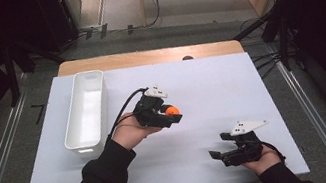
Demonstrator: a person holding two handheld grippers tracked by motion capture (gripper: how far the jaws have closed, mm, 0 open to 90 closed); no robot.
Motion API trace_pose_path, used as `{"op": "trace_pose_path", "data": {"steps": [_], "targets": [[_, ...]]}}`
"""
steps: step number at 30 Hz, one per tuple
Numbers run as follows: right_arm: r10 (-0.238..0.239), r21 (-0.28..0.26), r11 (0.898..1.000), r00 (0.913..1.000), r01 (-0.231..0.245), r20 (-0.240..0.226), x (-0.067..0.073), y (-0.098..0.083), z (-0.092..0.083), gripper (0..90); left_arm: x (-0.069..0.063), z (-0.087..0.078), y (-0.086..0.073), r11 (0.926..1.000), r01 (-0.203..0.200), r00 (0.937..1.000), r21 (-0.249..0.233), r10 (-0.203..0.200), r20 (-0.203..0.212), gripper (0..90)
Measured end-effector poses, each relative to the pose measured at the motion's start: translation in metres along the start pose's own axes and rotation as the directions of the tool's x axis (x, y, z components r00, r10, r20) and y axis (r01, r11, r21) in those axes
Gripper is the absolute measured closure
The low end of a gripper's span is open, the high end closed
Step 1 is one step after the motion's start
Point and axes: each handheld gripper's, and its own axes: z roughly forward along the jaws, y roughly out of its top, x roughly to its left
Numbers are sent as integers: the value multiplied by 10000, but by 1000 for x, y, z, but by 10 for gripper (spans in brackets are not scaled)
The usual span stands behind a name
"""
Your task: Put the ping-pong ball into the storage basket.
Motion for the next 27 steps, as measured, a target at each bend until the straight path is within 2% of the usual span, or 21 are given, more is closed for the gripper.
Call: {"op": "trace_pose_path", "data": {"steps": [7,13,20,27], "targets": [[59,10,10000,10000,-58,-38,0,0,0,181,3,-4,0,9996,229,9994,-132,-233,-255,508],[23,-12,10000,10000,-23,-27,0,0,0,181,5,-9,1,9995,203,9984,-225,-214,-524,508],[42,1,10000,10000,-42,-51,0,0,0,181,8,-15,2,9991,341,9978,-239,-354,-554,508],[45,-1,10000,10000,-45,-61,0,0,0,181,15,-23,2,9976,549,9953,-409,-580,-777,508]]}}
